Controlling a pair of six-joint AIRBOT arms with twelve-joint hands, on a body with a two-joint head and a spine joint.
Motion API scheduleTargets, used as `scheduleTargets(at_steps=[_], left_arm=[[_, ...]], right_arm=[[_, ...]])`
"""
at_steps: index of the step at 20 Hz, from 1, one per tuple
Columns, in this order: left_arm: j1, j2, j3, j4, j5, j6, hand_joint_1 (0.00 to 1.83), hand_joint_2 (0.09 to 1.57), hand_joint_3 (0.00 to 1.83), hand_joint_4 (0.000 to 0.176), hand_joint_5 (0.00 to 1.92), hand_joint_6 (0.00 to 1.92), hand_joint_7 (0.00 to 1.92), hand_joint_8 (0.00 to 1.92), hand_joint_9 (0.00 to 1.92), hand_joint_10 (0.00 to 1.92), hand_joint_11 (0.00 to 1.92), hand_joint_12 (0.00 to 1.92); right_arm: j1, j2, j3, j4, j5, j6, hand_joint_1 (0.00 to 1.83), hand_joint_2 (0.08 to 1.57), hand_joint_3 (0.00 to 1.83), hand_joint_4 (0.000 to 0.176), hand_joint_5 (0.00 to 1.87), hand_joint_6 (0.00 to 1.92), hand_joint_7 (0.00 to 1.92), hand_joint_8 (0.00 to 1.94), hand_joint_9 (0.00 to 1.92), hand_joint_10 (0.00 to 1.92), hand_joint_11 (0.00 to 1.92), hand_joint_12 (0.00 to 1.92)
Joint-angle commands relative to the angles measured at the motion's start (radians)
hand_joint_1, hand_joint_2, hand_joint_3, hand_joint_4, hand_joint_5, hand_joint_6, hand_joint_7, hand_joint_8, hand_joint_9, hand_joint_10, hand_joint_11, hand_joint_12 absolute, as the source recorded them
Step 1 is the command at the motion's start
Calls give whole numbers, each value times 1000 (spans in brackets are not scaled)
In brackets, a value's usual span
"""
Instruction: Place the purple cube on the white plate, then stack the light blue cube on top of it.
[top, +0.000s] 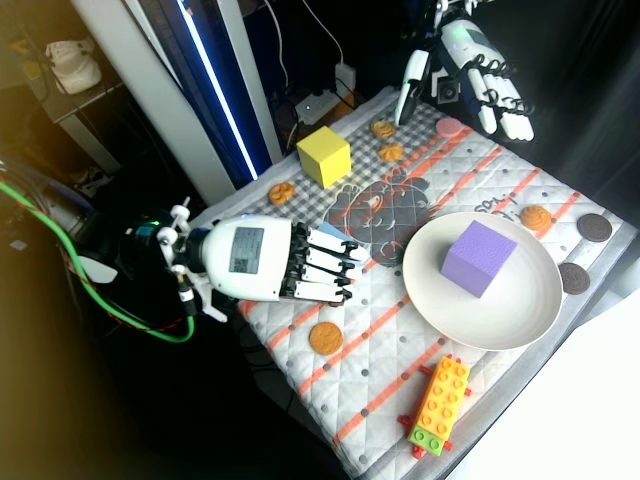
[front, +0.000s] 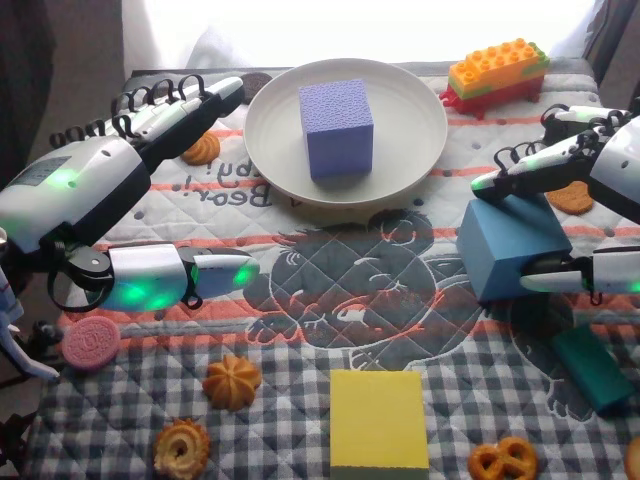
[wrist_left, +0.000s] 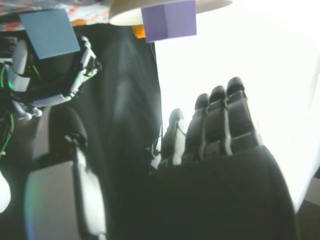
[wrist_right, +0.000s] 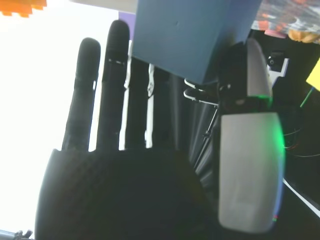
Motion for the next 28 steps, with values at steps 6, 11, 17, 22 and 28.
scheduleTargets(at_steps=[6, 11, 17, 22, 28], left_arm=[[-11, 1, -3, 19, -133, -5, 674, 913, 2, 176, 17, 5, 0, 0, 0, 0, 0, 0], [-11, 1, -3, 19, -134, -5, 694, 911, 0, 176, 23, 3, 0, 0, 0, 0, 0, 0], [2, -1, -7, 8, -142, -6, 664, 919, 3, 176, 34, 4, 0, 0, 0, 0, 0, 0], [21, -8, -8, -3, -155, -7, 678, 930, 6, 176, 28, 0, 0, 0, 0, 0, 0, 0], [34, -12, -7, -11, -154, -23, 648, 944, 7, 176, 20, 0, 0, 0, 0, 0, 0, 0]], right_arm=[[10, -14, 34, 28, 98, 47, 1353, 1126, 0, 0, 910, 1045, 1023, 935, 852, 1257, 597, 1387], [10, -15, 36, 28, 98, 50, 1384, 1080, 2, 0, 950, 945, 1094, 793, 989, 1106, 735, 1199], [123, -39, 76, -5, 99, 50, 1383, 1071, 0, 0, 914, 1128, 1144, 660, 1057, 932, 809, 1029], [339, -159, 210, -49, -43, 50, 1387, 1058, 0, 0, 942, 1075, 1181, 557, 1094, 926, 843, 1079], [367, -176, 229, -64, -64, 50, 1238, 1090, 0, 0, 953, 1004, 1126, 816, 1170, 829, 974, 1370]])
